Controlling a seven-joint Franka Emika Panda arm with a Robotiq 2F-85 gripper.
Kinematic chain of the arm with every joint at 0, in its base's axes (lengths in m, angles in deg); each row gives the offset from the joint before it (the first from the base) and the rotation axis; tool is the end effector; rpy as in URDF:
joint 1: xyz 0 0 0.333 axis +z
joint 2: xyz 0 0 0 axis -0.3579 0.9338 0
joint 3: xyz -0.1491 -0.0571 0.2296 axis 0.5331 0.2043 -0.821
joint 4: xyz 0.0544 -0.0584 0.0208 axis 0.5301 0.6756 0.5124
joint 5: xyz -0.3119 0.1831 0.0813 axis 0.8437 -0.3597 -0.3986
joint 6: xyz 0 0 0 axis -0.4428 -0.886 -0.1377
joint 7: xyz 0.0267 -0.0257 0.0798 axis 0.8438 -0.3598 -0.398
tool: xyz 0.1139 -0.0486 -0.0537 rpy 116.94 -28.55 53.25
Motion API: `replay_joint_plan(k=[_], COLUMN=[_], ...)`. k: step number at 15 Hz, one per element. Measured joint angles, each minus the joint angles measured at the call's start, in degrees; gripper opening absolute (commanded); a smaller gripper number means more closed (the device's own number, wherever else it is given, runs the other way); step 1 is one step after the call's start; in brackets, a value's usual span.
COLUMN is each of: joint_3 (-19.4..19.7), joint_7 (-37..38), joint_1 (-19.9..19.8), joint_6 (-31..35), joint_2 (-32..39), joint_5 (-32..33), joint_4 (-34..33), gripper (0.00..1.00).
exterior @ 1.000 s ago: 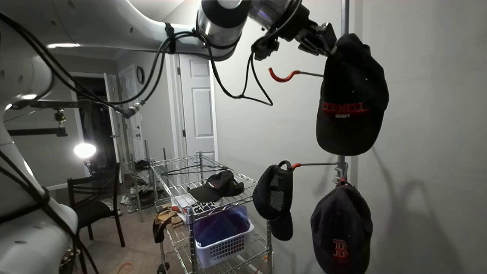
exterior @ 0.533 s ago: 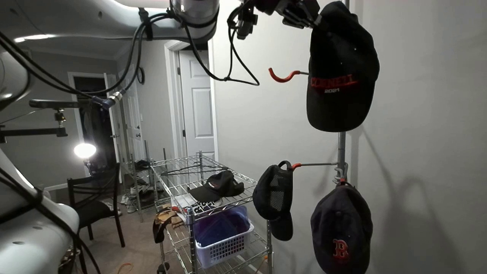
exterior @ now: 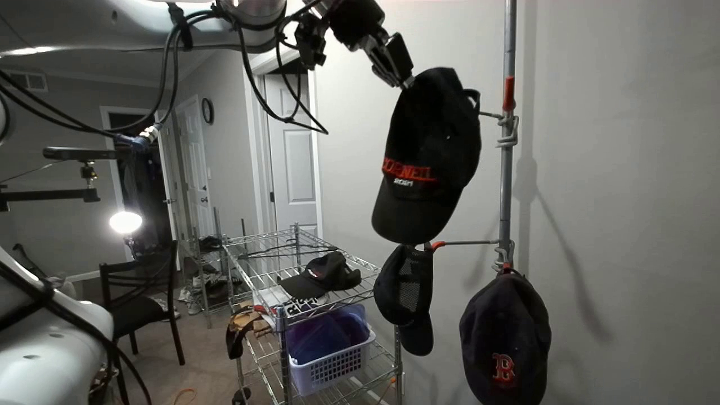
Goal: Pick up the black cap from the top left hanger and put it on the top shelf of the silver rack, pick up the black cap from the top right hanger and put it on top of the black cap on the first shelf of the silver rack, pick up the gray cap from the bottom left hanger and put it on the stacked black cap on the top shelf of the silver rack, pick up the gray cap from the bottom right hanger and put it on the stacked gray cap on the top shelf of the silver rack
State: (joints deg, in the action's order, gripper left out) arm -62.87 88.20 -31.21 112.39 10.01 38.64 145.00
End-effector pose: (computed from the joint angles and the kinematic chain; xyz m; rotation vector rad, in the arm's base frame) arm 0.4236 -0.1073 0.7439 2.7028 -0.7572 0.9781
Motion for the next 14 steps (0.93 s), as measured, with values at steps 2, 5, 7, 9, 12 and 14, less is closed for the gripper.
replay_joint_plan(k=[2,5,7,9,12,14], joint_3=[-1.0,-2.9,-4.2,-5.6,-8.0,-9.7], joint_7=[-0.4,-0.4,-0.5,-0.5,-0.5,-0.5], joint_1=[2.1,5.4,7.7,9.9,12.3,13.5], joint_6=[-5.6,-11.0,-13.6,-15.6,-17.5,-17.9], joint_2=[-0.8,-1.6,-1.9,-1.9,-1.9,-1.8], joint_5=[-2.0,-4.9,-7.4,-9.4,-11.1,-11.6], joint_4=[0.9,2.4,3.2,3.9,4.9,5.3], gripper=[0.01,0.01,0.01,0.01,0.01,0.01])
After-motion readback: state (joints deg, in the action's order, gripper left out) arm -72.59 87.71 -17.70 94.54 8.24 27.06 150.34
